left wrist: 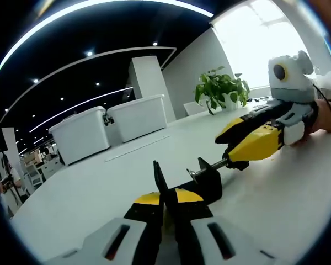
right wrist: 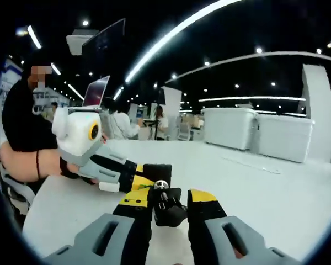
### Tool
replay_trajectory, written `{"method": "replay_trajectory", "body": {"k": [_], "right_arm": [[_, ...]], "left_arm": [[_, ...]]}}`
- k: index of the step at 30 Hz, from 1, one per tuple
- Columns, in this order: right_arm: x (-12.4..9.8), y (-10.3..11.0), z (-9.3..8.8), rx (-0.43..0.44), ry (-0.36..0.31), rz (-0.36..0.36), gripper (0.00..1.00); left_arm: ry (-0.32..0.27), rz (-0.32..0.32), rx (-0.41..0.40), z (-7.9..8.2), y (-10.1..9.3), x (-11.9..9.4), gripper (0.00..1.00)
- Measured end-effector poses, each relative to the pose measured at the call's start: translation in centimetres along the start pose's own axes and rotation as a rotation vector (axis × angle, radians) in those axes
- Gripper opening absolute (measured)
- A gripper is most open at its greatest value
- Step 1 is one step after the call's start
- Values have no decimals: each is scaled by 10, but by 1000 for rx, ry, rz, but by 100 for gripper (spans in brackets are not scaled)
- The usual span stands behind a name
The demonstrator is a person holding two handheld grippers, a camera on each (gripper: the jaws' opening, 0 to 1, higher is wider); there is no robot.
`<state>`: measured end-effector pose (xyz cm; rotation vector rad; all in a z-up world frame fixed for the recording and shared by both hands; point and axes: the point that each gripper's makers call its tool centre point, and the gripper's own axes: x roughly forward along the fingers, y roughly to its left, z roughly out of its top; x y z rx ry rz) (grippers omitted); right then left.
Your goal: Clamp the fixed fixture on the desktop, loosen the retaining clip, secure it to the edge of the desk, and tighten the retaining clip.
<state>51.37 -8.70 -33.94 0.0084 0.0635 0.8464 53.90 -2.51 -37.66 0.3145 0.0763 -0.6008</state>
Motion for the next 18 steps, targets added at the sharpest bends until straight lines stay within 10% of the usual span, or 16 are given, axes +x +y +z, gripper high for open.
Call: {"method": "replay_trajectory", "body": {"k": [10, 18], "right_arm": [[0, 1, -9, 70, 42, 18, 19], [-2, 12, -5, -295, -15, -8, 17]], "left_arm": [[0, 1, 0, 0, 0, 1, 7], [-3, 2, 4, 1, 0, 0, 7]]}}
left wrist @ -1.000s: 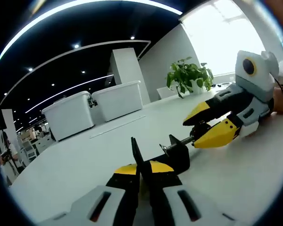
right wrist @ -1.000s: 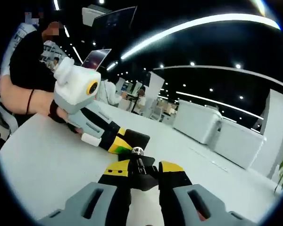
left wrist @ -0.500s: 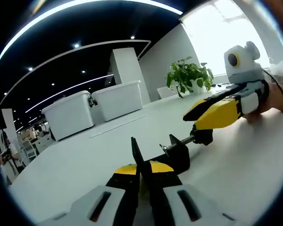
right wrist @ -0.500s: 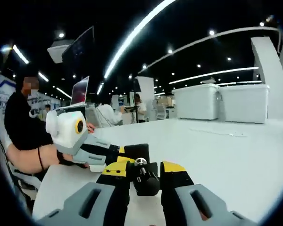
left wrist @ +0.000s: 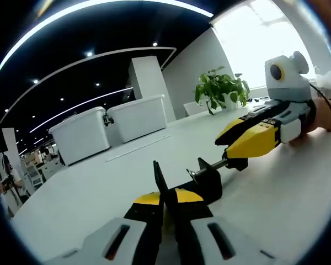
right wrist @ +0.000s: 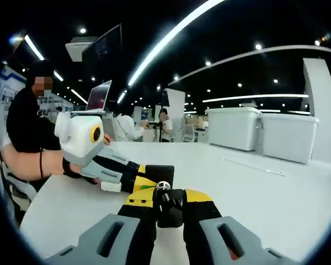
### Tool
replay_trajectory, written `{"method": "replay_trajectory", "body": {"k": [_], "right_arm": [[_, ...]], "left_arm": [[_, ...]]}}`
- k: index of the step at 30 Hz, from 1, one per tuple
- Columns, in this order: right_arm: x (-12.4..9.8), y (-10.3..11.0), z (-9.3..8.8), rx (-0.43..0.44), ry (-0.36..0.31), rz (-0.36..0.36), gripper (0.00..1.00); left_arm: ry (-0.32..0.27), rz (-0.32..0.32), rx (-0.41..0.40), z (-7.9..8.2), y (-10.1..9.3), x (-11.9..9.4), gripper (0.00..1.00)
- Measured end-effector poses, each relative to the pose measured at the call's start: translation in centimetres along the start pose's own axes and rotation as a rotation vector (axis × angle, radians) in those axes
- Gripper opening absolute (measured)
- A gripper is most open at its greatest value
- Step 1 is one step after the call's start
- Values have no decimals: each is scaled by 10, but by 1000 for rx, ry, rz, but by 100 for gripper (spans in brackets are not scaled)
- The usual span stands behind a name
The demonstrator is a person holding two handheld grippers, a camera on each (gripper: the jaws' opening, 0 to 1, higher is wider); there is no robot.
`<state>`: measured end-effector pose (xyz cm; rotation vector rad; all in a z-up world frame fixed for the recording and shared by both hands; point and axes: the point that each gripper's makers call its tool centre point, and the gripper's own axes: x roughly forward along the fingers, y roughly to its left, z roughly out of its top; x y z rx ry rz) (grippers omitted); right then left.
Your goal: Clamp the fixed fixture on the desktop, loosen the retaining clip, secure it to the edge of the desk, and tighten the retaining clip.
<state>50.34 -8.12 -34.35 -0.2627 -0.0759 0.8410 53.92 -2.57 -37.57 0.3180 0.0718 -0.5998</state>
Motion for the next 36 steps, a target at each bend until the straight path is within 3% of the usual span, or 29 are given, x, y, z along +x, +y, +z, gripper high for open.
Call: {"method": "replay_trajectory", "body": {"k": [6, 10, 13, 18, 21, 23, 27, 31, 34, 36], "right_arm": [[2, 8, 1, -253, 7, -21, 17], [3, 8, 0, -281, 14, -30, 17], [3, 2, -1, -143, 23, -46, 18], [-1, -16, 3, 202, 1, -36, 26], [-1, -19, 1, 348, 16, 1, 26], [0, -20, -4, 392, 43, 12, 26], [4, -12, -14, 376, 91, 11, 21], [3, -12, -14, 346, 81, 18, 20], [3, -11, -10, 190, 51, 16, 20], [3, -7, -7, 21, 31, 6, 20]], "left_arm": [[3, 0, -2, 0, 0, 0, 7], [3, 3, -2, -1, 0, 0, 7], [3, 2, -2, -1, 0, 0, 7], [3, 2, -2, -1, 0, 0, 7], [4, 2, -3, -1, 0, 0, 7], [4, 3, -3, -1, 0, 0, 7], [3, 4, -1, -1, 0, 0, 7], [4, 5, -2, -1, -1, 0, 7], [4, 6, -2, -1, 0, 0, 7], [3, 6, -1, -1, 0, 0, 7]]}}
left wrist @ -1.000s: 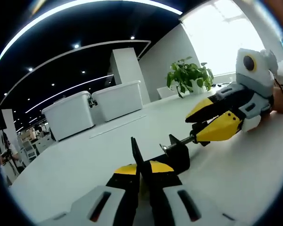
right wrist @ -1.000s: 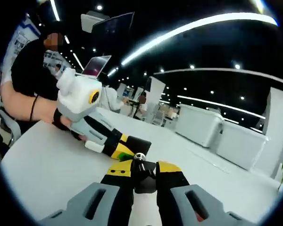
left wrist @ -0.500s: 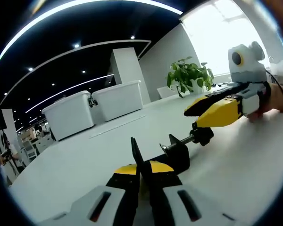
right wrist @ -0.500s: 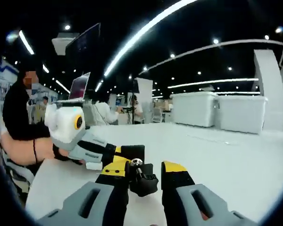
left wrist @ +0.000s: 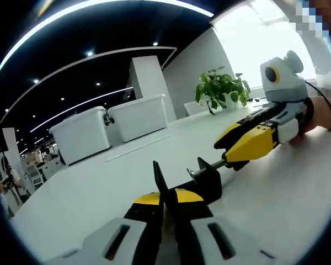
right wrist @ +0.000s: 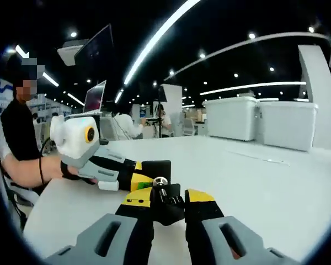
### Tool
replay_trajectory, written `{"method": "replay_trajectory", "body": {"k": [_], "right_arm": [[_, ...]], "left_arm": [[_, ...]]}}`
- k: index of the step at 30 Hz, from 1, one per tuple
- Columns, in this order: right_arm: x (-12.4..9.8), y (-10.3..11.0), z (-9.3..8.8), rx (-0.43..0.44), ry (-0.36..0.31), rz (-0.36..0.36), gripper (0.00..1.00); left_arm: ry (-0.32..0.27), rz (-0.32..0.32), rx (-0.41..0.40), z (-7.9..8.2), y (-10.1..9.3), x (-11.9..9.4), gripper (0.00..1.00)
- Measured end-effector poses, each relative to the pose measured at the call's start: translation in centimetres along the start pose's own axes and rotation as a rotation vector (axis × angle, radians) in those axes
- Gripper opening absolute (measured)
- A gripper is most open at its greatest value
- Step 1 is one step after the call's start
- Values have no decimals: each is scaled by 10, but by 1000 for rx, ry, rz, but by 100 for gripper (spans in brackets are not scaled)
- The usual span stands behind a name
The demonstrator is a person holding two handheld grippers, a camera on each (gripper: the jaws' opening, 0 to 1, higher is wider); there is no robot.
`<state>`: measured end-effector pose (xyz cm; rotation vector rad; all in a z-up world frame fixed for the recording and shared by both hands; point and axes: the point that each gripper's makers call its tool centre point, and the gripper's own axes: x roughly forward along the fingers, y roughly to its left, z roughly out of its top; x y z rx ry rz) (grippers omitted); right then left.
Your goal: Clamp the fixed fixture on the desktop, loosen the retaining clip, secure it to the edge of the desk, and tighten the retaining clip.
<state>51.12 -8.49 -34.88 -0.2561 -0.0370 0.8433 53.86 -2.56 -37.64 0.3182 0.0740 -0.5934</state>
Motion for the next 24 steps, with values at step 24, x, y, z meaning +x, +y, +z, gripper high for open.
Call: {"method": "replay_trajectory", "body": {"k": [24], "right_arm": [[-8, -23, 8, 263, -26, -53, 30]], "left_arm": [[1, 3, 2, 0, 0, 0, 7]]}}
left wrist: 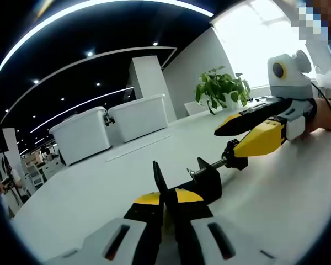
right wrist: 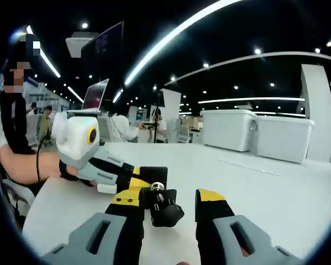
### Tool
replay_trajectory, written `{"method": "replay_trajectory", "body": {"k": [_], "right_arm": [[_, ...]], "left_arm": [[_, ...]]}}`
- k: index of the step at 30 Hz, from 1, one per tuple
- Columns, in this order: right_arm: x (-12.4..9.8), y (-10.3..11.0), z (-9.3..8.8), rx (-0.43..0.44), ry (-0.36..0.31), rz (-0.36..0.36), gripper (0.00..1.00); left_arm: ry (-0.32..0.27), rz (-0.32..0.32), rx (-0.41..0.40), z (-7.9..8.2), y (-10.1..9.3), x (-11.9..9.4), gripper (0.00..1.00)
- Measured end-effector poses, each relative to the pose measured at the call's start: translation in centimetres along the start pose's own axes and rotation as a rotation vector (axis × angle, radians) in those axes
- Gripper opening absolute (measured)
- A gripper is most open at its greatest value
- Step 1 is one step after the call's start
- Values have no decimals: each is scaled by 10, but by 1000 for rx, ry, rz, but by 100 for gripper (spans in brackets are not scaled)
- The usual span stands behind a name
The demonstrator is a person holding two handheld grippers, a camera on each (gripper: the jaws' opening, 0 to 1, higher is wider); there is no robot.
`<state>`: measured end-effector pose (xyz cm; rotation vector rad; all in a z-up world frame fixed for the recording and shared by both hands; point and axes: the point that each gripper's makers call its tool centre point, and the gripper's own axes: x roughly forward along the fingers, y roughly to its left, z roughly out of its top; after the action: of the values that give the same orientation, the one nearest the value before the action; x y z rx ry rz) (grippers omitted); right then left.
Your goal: Clamp the fixed fixture on the desktop, loosen the retaining clip, secure it to the edge of the desk, and tighten the retaining clip.
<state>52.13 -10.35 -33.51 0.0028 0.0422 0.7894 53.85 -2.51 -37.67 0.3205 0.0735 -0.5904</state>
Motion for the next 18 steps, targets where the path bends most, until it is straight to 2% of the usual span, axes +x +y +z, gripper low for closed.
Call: {"method": "replay_trajectory", "body": {"k": [3, 7, 9, 10, 11, 13, 15, 17, 18], "right_arm": [[-1, -2, -3, 83, 17, -1, 26], [1, 13, -5, 96, 28, 54, 26], [3, 25, -17, 61, 86, 94, 26], [5, 25, -21, 24, 100, 78, 26], [5, 21, -21, 4, 97, 55, 23], [6, 19, -19, 49, 86, 62, 23], [5, 20, -20, 46, 81, 63, 23], [6, 20, -19, 2, 71, 62, 22], [6, 20, -19, -59, 61, 60, 22]], "left_arm": [[0, 0, 0, 0, 0, 0, 7], [0, 0, 1, 0, 0, 0, 7], [0, 1, 1, 0, 0, 0, 7], [0, 1, 1, 0, 0, 0, 7], [0, 1, 1, 0, 0, 0, 7], [0, 2, 3, 0, 0, 0, 7], [0, 2, 3, 0, 0, 0, 7], [0, 2, 3, 0, -1, 0, 7], [0, 2, 3, 0, -1, 0, 7]]}}
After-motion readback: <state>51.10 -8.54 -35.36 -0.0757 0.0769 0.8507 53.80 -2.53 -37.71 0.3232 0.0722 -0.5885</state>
